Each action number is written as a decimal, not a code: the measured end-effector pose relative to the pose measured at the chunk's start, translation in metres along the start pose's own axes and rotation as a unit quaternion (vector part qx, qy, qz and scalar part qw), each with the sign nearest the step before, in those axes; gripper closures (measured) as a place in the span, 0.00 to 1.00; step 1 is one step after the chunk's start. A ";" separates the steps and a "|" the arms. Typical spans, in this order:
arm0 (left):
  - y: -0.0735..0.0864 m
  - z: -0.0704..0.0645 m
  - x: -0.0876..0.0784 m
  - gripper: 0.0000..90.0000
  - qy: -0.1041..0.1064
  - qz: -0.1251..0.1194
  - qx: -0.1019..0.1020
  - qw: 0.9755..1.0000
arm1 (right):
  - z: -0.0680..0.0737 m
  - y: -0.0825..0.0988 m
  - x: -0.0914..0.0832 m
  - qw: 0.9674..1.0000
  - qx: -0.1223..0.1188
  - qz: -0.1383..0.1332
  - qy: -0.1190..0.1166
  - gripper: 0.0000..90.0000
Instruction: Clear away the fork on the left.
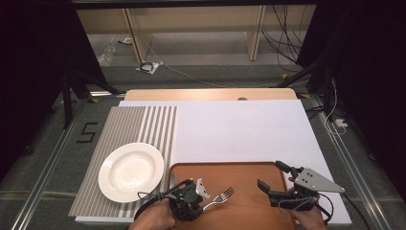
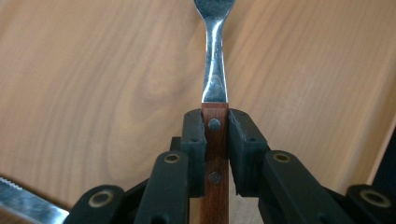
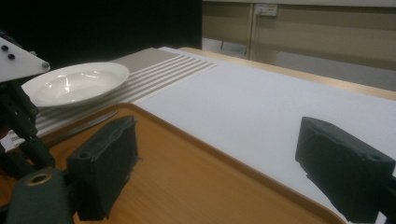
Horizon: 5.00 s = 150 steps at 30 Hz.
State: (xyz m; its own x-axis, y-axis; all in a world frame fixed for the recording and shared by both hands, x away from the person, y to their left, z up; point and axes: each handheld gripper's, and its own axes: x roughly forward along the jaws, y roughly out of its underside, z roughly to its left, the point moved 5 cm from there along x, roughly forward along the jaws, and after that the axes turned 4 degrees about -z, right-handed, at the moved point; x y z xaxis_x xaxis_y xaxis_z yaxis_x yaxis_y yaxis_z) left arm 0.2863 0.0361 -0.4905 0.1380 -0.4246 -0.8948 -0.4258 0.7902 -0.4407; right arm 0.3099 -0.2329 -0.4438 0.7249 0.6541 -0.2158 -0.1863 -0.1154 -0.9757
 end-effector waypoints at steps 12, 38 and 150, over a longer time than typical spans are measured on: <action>0.006 -0.013 0.009 0.86 0.017 0.020 0.005 1.000 | 0.000 0.000 0.000 1.000 -0.001 0.000 0.000 0.15; 0.015 -0.017 0.010 0.80 0.029 0.037 -0.010 0.999 | 0.000 0.000 0.000 1.000 -0.002 -0.001 0.000 0.15; 0.043 0.025 -0.004 0.94 -0.056 -0.036 -0.028 0.997 | 0.000 0.000 -0.001 1.000 -0.004 -0.002 0.001 0.16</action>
State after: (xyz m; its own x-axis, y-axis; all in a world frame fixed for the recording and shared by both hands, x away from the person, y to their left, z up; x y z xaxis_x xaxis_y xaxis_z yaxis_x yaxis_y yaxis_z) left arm 0.2898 0.0824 -0.5077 0.2679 -0.4256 -0.8643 -0.4596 0.7321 -0.5029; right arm 0.3093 -0.2336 -0.4432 0.7268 0.6537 -0.2110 -0.1773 -0.1182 -0.9770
